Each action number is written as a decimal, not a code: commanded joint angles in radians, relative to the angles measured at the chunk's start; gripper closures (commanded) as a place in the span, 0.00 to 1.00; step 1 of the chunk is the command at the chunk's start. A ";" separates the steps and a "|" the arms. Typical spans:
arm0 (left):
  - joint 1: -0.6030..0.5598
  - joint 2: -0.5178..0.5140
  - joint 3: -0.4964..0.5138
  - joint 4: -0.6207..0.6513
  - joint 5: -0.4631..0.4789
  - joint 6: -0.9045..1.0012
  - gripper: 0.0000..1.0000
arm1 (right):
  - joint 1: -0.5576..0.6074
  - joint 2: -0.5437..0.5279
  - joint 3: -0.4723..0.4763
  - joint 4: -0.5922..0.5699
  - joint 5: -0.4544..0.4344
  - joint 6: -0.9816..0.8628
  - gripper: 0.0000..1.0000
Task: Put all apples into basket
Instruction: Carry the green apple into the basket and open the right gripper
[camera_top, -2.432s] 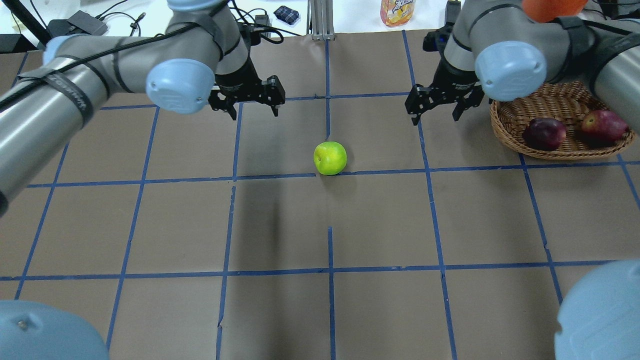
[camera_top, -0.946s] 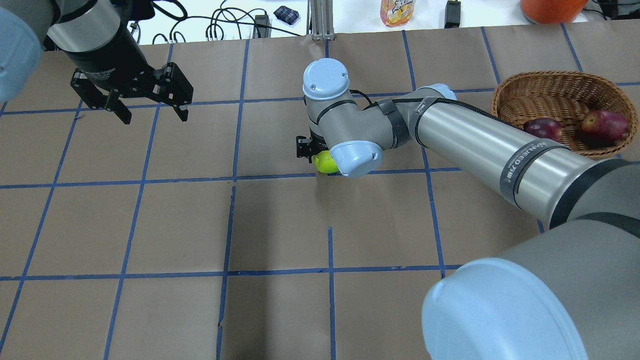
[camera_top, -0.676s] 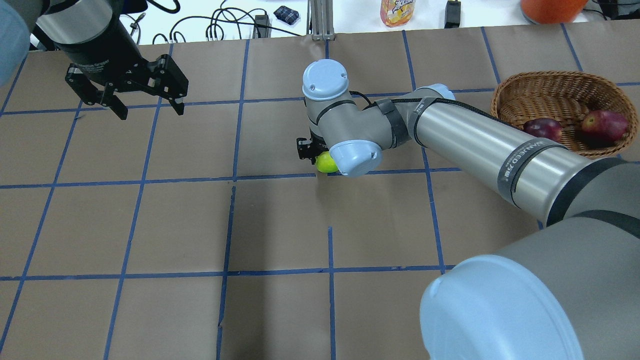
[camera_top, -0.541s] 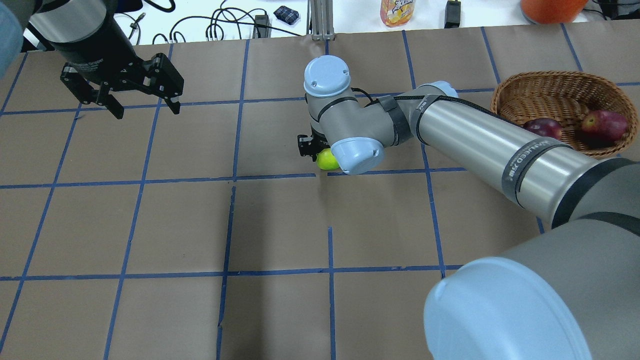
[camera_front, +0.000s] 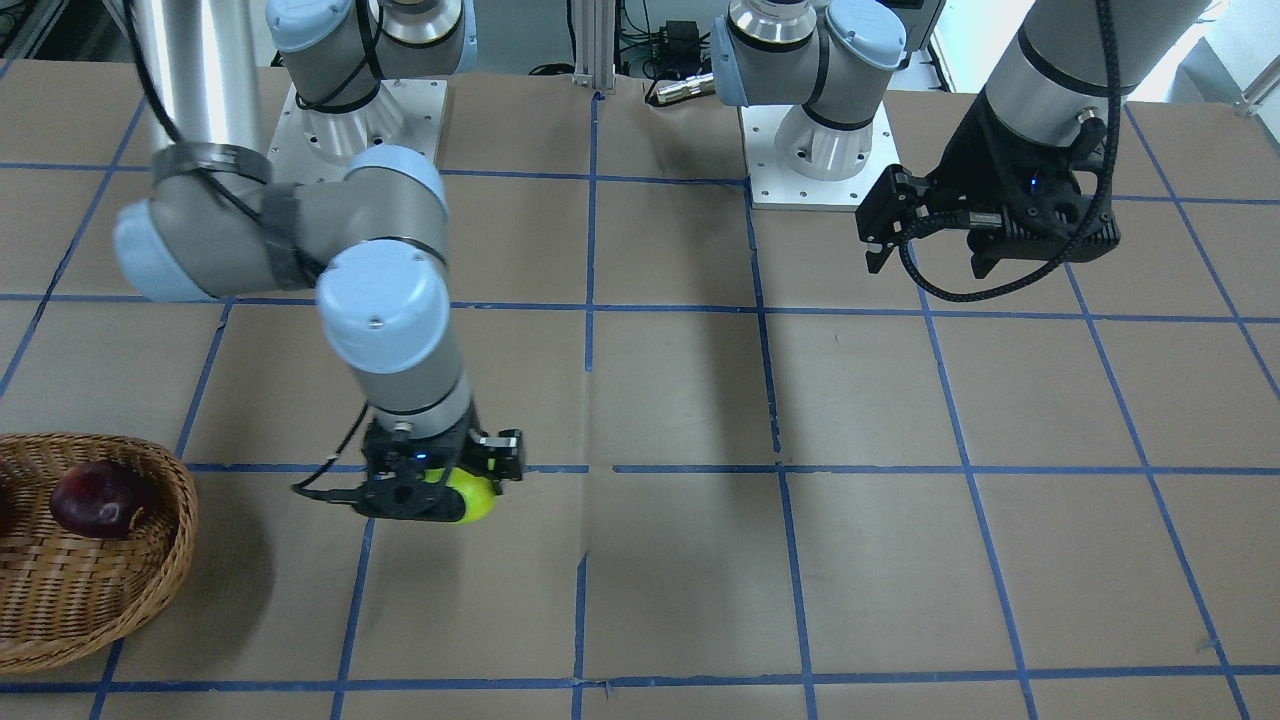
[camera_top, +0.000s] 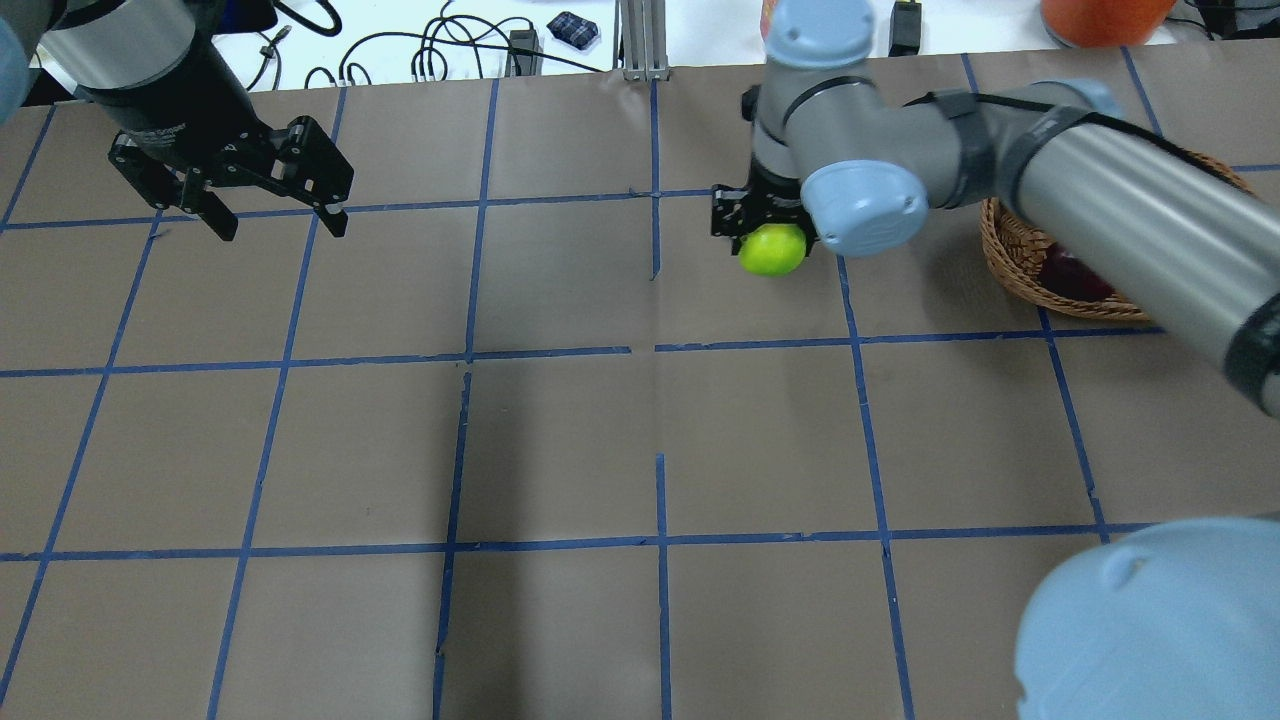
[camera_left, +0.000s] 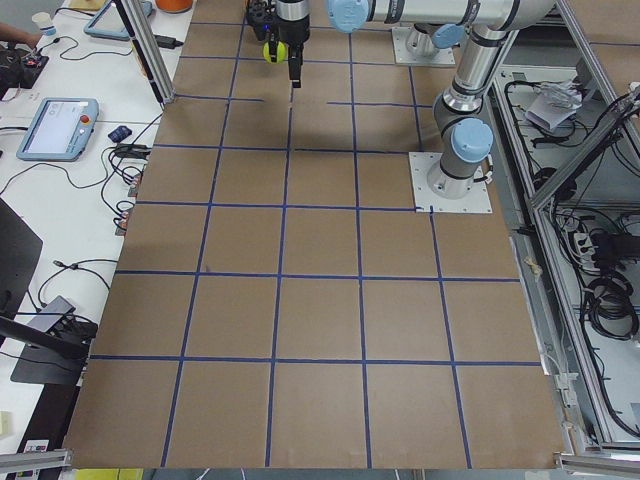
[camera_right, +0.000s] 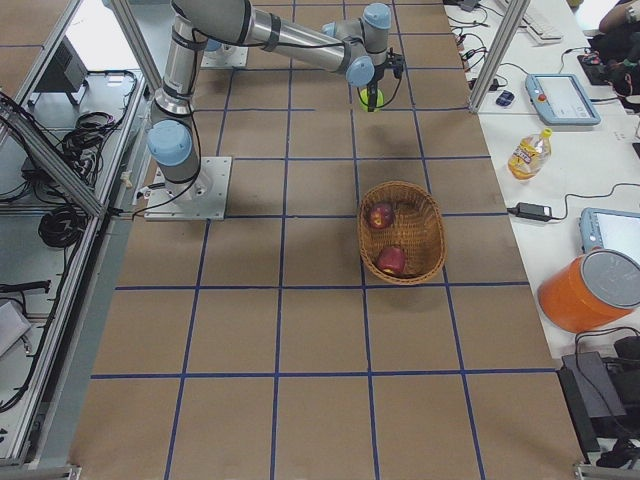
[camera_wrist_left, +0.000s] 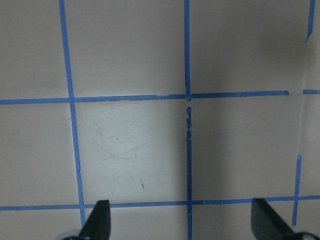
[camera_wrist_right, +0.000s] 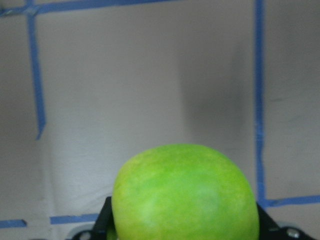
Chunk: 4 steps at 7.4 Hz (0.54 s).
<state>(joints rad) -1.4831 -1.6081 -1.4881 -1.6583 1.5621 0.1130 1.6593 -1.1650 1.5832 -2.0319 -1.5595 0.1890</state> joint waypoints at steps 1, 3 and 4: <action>-0.003 -0.004 0.002 -0.001 -0.014 -0.004 0.00 | -0.247 -0.057 0.012 0.075 -0.005 -0.250 0.52; -0.005 -0.001 0.002 -0.001 -0.014 -0.004 0.00 | -0.483 -0.038 -0.002 0.071 0.016 -0.568 0.42; -0.005 -0.001 0.002 -0.001 -0.016 -0.004 0.00 | -0.542 -0.004 -0.009 0.059 0.004 -0.653 0.42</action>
<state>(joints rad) -1.4873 -1.6099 -1.4866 -1.6597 1.5480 0.1091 1.2233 -1.2002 1.5837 -1.9641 -1.5500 -0.3191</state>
